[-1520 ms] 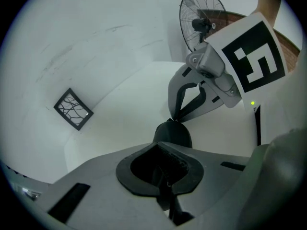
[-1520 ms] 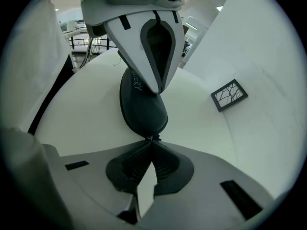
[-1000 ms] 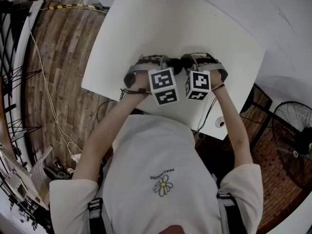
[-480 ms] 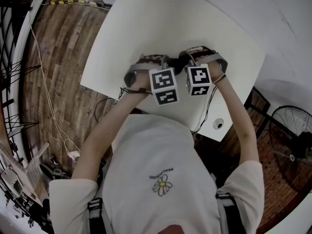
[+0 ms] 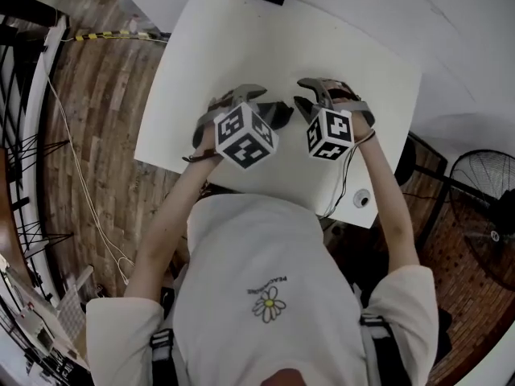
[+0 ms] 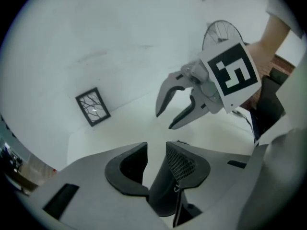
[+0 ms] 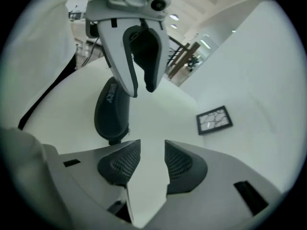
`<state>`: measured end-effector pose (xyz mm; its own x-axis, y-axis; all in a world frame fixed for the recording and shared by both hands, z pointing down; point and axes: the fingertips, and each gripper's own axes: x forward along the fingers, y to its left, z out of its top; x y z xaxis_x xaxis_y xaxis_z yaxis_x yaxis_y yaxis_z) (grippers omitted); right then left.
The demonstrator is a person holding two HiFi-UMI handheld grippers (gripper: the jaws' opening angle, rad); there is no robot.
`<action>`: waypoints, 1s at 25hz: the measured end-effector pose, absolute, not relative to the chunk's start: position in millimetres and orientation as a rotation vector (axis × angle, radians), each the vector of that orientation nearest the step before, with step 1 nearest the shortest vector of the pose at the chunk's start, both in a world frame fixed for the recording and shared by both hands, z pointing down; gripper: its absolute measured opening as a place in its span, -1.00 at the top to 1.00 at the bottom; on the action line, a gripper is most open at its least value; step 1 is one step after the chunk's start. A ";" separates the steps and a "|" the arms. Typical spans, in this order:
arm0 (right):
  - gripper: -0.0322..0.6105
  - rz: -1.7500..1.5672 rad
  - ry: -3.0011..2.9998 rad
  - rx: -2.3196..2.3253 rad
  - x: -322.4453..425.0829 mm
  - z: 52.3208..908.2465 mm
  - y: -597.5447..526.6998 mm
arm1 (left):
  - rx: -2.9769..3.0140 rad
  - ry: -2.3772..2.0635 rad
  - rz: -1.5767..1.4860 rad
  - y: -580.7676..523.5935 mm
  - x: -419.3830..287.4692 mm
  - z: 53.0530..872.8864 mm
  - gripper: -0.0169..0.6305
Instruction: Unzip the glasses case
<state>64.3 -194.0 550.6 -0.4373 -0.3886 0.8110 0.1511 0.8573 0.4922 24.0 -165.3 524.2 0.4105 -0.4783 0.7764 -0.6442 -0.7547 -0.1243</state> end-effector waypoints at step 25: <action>0.88 -0.002 -2.277 2.064 193.8 325.7 -74.4 | 2.767 -1.714 -0.182 -112.3 -11.8 292.7 0.91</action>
<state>193.8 -74.4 325.7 -0.0967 -0.9941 0.0495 -0.9940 0.0990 0.0469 -11.8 -112.3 292.7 0.4429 -0.8828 -0.1566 -0.8960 -0.4422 -0.0416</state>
